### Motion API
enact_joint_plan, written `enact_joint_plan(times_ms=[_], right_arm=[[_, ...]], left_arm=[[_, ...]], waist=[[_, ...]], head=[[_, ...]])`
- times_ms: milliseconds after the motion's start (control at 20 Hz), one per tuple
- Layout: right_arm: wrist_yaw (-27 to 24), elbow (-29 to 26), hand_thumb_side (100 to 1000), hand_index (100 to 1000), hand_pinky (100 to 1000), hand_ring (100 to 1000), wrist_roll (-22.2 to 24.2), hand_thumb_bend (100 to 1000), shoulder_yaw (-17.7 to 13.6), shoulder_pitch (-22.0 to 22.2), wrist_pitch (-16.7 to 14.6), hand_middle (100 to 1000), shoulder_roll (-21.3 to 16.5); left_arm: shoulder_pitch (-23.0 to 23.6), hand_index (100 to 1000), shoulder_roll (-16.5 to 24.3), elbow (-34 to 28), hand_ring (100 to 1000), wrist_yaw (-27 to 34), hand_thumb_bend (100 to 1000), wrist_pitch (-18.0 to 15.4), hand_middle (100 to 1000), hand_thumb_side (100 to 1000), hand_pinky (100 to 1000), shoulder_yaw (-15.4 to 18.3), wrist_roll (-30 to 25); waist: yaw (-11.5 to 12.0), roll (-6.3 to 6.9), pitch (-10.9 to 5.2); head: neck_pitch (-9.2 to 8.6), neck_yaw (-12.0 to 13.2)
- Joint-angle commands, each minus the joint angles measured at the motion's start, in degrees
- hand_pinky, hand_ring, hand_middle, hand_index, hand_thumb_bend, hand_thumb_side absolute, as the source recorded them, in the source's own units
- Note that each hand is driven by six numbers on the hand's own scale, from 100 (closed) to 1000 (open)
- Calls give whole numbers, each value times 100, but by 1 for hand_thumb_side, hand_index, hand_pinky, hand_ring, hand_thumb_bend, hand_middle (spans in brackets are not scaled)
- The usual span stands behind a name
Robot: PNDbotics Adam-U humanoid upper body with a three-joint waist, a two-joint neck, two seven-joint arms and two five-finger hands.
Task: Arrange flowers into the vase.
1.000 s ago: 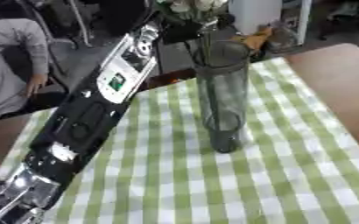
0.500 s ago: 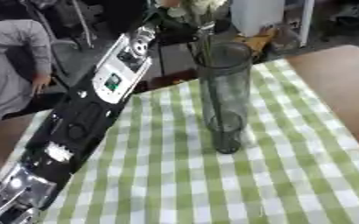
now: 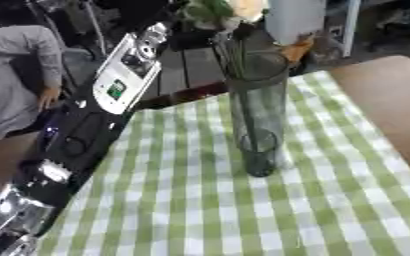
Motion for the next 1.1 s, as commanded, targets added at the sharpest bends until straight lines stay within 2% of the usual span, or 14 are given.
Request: enact_joint_plan(times_ms=[50,650,900,1100], right_arm=[[-11,-89,1000,885,689,775,-42,100,-36,-30,-22,820,-168],[-10,-89,1000,885,689,774,-65,100,-48,22,-21,818,-176],[-2,-89,1000,885,690,775,-84,100,-60,54,-30,818,-194],[13,-89,1000,884,690,774,-111,100,-78,99,-42,818,-214]], left_arm=[[-70,1000,219,-152,955,-26,991,16,956,720,963,2,-110],[82,1000,431,-239,962,-60,997,11,966,698,970,-40,-482],[169,1000,580,-490,963,-166,997,14,968,703,969,-75,-600],[326,1000,794,-933,960,-224,994,-47,965,707,964,-107,-682]], waist=[[25,-133,-117],[105,-180,-151],[146,-216,-187],[204,-250,-229]], head=[[44,-13],[74,-17],[96,3],[144,36]])
